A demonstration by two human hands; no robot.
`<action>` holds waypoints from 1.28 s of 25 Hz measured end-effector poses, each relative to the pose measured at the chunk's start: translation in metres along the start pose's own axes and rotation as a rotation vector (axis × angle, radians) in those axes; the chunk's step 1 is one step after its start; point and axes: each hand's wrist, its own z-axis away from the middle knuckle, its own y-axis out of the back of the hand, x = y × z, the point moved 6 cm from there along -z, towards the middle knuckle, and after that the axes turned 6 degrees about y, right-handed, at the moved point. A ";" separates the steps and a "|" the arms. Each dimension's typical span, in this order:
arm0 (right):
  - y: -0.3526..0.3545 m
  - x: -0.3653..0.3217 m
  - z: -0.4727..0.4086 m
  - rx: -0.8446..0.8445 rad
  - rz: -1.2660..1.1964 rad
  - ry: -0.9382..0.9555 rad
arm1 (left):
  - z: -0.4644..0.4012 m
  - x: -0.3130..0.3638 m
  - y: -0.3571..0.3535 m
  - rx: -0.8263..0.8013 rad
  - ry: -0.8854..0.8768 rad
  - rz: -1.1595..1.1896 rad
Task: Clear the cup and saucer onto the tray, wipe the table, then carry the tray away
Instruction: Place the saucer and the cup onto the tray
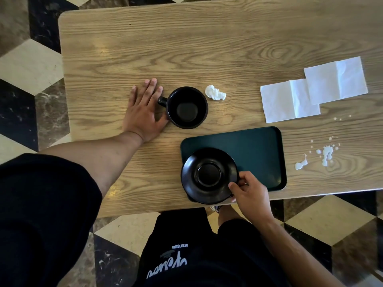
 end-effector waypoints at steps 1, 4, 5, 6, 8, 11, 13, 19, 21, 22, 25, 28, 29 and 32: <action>0.001 -0.002 0.000 -0.009 0.011 0.000 | 0.000 0.000 0.000 0.001 0.002 -0.004; 0.004 -0.007 -0.003 -0.061 0.063 0.000 | 0.000 -0.001 0.000 -0.006 0.004 -0.006; 0.005 -0.009 -0.004 -0.092 0.099 0.009 | 0.000 0.000 0.000 -0.004 0.005 -0.009; 0.007 -0.013 -0.006 -0.117 0.134 0.021 | 0.001 0.000 0.001 -0.003 0.008 -0.015; 0.018 -0.021 -0.011 -0.086 0.181 0.037 | 0.000 0.001 0.000 -0.020 0.011 -0.015; 0.038 -0.048 -0.030 0.091 0.160 0.126 | -0.001 0.002 0.000 -0.021 0.022 -0.015; 0.035 -0.073 -0.049 0.112 0.012 0.187 | -0.001 0.001 0.000 0.002 0.010 -0.021; -0.022 -0.126 -0.102 -0.199 -0.269 0.216 | -0.002 -0.002 -0.004 0.030 -0.015 -0.027; -0.035 -0.133 -0.109 -0.277 -0.348 0.196 | -0.001 -0.001 -0.004 0.051 -0.024 -0.021; -0.040 -0.135 -0.110 -0.309 -0.379 0.193 | -0.002 -0.001 -0.004 0.060 -0.028 -0.016; -0.049 -0.141 -0.110 -0.369 -0.422 0.217 | -0.001 0.000 -0.003 0.073 -0.031 -0.012; -0.051 -0.146 -0.111 -0.350 -0.420 0.256 | -0.001 0.000 -0.004 0.073 -0.031 -0.013; -0.051 -0.149 -0.111 -0.337 -0.414 0.267 | -0.001 0.000 -0.004 0.074 -0.031 -0.014; -0.048 -0.151 -0.109 -0.260 -0.391 0.261 | -0.001 -0.002 -0.005 0.075 -0.031 -0.014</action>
